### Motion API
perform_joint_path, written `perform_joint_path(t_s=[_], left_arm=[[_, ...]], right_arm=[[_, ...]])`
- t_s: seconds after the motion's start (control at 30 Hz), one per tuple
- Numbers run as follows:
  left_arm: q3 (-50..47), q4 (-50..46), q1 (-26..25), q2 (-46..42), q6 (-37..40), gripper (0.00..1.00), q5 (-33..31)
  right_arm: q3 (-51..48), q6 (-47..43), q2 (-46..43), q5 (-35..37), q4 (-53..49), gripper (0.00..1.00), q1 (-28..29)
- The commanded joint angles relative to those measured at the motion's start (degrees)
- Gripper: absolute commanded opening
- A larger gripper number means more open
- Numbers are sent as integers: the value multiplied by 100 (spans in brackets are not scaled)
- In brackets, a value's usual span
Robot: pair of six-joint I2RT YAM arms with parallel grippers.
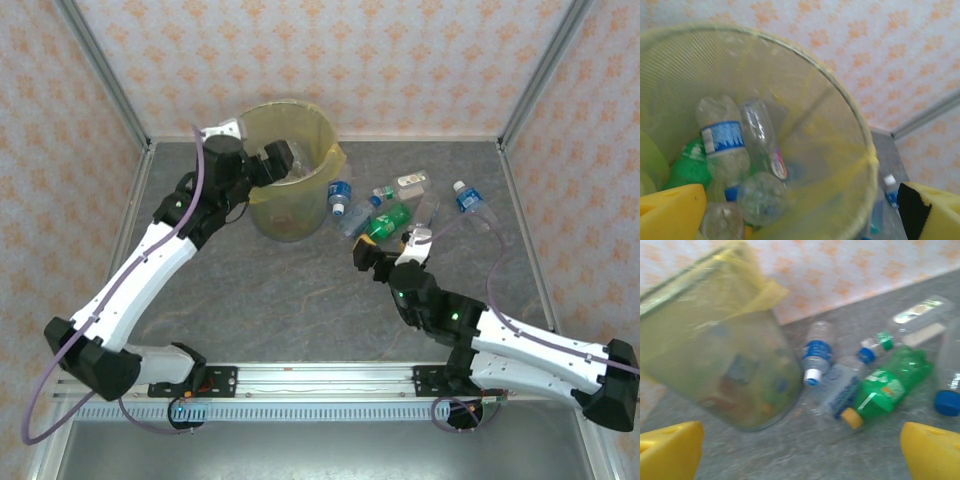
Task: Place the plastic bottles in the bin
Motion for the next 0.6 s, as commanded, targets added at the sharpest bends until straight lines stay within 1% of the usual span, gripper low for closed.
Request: perform_joint_path(t_s=[0.0, 0.13, 0.23, 0.27, 0.4, 0.5, 0.57], left_arm=[[-352, 199, -257, -476, 158, 99, 57], [-946, 339, -429, -1223, 123, 99, 275], [-1638, 588, -457, -1819, -76, 99, 341], [-1951, 773, -465, -2064, -275, 99, 400], [-2791, 1123, -476, -2718, -479, 99, 705], [-3126, 1148, -474, -3130, -489, 99, 601], [-3436, 1365, -483, -3406, -621, 99, 615]], right_arm=[[284, 709, 95, 229, -672, 100, -405], [402, 867, 212, 86, -996, 100, -1043], [542, 780, 330, -46, -1115, 100, -1488], [612, 742, 389, -37, -1146, 100, -1621], [904, 434, 724, -339, -1156, 100, -2387], [1173, 257, 1037, -582, -1116, 100, -2915], [1288, 198, 1267, -791, -1013, 100, -3239]])
